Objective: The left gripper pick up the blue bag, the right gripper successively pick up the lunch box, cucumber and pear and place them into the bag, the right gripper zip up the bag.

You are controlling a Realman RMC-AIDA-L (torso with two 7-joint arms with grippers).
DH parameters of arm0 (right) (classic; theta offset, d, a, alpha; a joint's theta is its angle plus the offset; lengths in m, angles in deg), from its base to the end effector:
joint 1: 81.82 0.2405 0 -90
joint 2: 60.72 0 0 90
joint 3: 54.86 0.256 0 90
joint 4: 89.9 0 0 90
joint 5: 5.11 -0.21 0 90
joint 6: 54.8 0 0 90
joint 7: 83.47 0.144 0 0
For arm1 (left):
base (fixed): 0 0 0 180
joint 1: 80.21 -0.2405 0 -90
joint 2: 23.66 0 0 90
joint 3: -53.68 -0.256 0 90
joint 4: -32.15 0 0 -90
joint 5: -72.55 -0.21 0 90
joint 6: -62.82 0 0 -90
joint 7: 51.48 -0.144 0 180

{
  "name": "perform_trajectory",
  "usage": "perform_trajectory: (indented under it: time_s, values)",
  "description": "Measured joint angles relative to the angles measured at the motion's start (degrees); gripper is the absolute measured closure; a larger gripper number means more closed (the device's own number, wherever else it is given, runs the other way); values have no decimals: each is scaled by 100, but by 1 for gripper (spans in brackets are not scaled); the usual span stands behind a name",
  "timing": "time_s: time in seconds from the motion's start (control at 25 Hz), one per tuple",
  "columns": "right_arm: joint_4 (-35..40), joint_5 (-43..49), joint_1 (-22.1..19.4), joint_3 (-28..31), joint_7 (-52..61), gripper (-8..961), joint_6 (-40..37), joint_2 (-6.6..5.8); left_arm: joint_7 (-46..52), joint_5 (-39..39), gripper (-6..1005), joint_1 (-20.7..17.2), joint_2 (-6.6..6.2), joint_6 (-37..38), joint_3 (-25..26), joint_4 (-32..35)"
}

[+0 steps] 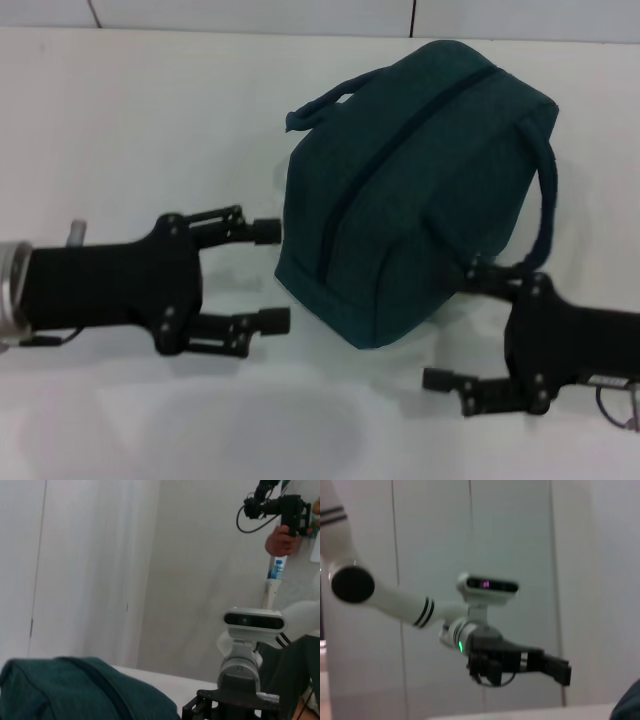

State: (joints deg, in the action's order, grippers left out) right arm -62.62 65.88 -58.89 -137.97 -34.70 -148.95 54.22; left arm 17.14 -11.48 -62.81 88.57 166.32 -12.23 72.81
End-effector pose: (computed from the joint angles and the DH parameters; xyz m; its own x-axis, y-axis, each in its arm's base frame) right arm 0.2400 0.2627 -0.0410 0.7365 0.0078 -0.6764 -0.0713 -0.9935 -0.0890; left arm -0.2572 0.2607 0.0265 0.7419 0.1346 0.6569 0.1937 -0.9809 -0.0177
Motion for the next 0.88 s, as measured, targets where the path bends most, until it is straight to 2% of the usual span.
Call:
perform_trajectory:
  time_s: [0.32, 0.52, 0.88]
  values:
    - [-103, 199, -15, -25, 20, 76, 175, 20, -112, -235, 128, -256, -36, 145, 12, -63]
    - [-136, 203, 13, -80, 20, 76, 214, 22, -163, -323, 129, -409, -13, 205, 236, -55]
    - [-89, 204, 34, -83, 19, 76, 293, 27, -163, -540, 129, -447, 10, 337, 279, -64]
